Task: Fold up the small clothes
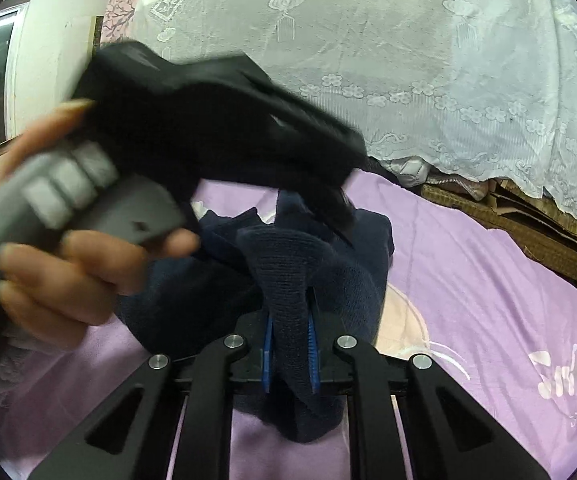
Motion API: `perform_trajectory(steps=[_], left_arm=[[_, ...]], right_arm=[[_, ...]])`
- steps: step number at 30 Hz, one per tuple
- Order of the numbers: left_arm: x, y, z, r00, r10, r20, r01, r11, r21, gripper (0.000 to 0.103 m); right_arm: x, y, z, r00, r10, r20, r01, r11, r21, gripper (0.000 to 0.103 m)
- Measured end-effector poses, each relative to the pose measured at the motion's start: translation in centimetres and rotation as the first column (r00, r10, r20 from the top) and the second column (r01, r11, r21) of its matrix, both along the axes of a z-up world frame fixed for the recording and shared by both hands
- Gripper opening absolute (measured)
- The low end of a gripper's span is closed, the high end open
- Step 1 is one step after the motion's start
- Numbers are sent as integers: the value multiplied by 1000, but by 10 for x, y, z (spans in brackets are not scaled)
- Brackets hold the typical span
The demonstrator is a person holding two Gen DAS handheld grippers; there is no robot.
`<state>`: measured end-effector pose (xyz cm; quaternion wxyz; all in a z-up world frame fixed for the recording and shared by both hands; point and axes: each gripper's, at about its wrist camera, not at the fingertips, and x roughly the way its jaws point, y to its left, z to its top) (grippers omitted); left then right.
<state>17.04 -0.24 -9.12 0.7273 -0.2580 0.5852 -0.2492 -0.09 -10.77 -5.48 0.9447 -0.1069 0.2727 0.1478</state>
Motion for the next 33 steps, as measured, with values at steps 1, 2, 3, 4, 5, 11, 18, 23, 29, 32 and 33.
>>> perform_trajectory(steps=[1, 2, 3, 4, 5, 11, 18, 23, 29, 32, 33], left_arm=[[3, 0, -3, 1000, -15, -9, 15, 1000, -18, 46], [4, 0, -3, 1000, -14, -8, 14, 1000, -20, 38], [4, 3, 0, 1000, -11, 14, 12, 1000, -26, 31], [2, 3, 5, 999, -17, 44, 18, 1000, -21, 30], [-1, 6, 13, 996, -18, 88, 18, 1000, -1, 29], [-6, 35, 41, 982, -1, 188, -7, 999, 44, 28], [-7, 79, 29, 980, 32, 195, -52, 994, 95, 28], [-8, 98, 7, 981, 28, 193, -52, 991, 124, 28], [1, 115, -37, 989, 48, 142, -62, 994, 94, 31], [0, 121, -40, 989, 59, 134, -66, 996, 53, 30], [0, 121, -40, 989, 60, 132, -67, 996, 50, 30]], right_arm=[[1, 1, 0, 1000, 0, -3, 0, 1000, 0, 14], [2, 3, 0, 1000, -1, -3, 1, 1000, 5, 13], [3, 4, 1, 1000, 0, -2, 0, 1000, 11, 13], [3, 6, 3, 1000, 5, 0, -5, 1000, 19, 13], [3, 11, 5, 1000, 13, 7, -13, 1000, 22, 13], [7, 44, 21, 997, 65, 35, -66, 997, 38, 13], [13, 87, 9, 993, 117, -2, -117, 993, 14, 13], [18, 113, -12, 989, 139, -57, -141, 990, -33, 13], [24, 130, -44, 980, 141, -143, -154, 985, -84, 14], [21, 132, -46, 978, 149, -144, -165, 981, -105, 17], [21, 132, -46, 977, 154, -147, -170, 980, -105, 18]])
